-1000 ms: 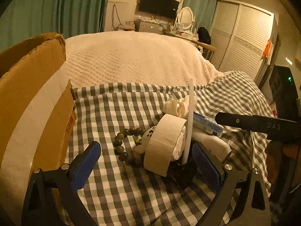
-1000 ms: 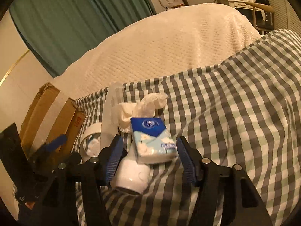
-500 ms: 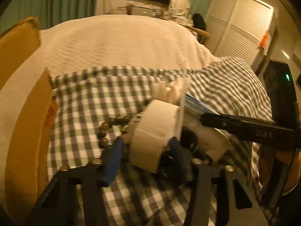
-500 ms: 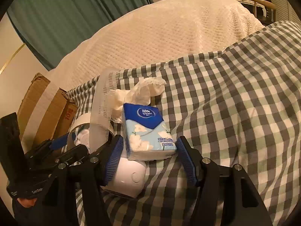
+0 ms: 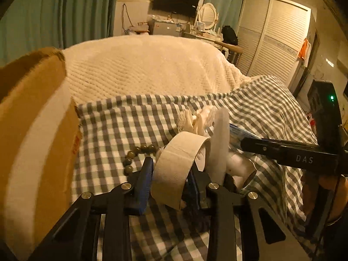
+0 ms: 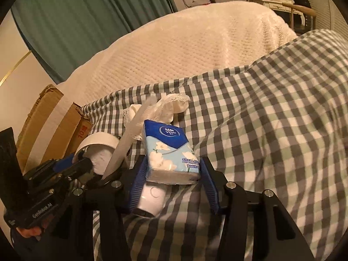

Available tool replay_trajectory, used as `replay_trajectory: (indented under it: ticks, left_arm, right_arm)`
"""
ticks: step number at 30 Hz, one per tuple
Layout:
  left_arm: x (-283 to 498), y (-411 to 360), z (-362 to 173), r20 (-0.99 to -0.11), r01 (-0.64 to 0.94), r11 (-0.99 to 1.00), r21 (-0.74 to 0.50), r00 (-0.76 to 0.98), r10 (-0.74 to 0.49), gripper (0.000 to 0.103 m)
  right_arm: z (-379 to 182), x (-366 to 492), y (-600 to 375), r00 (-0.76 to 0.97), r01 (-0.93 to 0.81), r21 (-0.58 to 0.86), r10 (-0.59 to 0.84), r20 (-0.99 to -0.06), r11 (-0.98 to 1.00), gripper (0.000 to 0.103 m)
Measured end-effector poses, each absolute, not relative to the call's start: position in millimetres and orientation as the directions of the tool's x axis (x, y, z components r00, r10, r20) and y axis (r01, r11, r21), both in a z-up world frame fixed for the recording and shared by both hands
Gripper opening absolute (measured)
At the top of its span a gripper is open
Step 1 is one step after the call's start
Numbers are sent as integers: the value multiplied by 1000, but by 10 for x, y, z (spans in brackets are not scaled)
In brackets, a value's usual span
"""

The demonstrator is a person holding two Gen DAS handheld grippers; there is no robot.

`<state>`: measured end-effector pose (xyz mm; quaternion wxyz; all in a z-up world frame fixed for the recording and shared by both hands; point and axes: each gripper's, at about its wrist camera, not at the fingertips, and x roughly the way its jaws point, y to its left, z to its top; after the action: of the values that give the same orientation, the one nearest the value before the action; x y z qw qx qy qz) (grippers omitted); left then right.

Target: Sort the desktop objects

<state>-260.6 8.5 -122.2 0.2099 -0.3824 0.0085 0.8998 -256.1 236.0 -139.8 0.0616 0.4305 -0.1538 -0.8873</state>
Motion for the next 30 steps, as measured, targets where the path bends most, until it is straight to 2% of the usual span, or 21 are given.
replay_trajectory:
  ticks: [13, 18, 21, 30]
  left_arm:
    - [-2268, -28, -753, -634, -364, -923, -125, -686, 356, 32]
    - [-2093, -61, -599, -606, -315, -949, -1, -755, 251, 32]
    - [-1982, -100, -567, -596, -311, -950, 37, -770, 229, 32]
    - [-1802, -145, -612, -632, -381, -917, -115, -684, 364, 34]
  right_arm:
    - [-1052, -2221, 2292, -669, -8, 292, -212, -712, -956, 47]
    - [-917, -2020, 2283, -686, -9, 285, -202, -699, -958, 47]
    - [-868, -1916, 2273, -691, -15, 280, -193, -697, -960, 47]
    - [-819, -1674, 2182, -682, -7, 261, -186, -707, -965, 47]
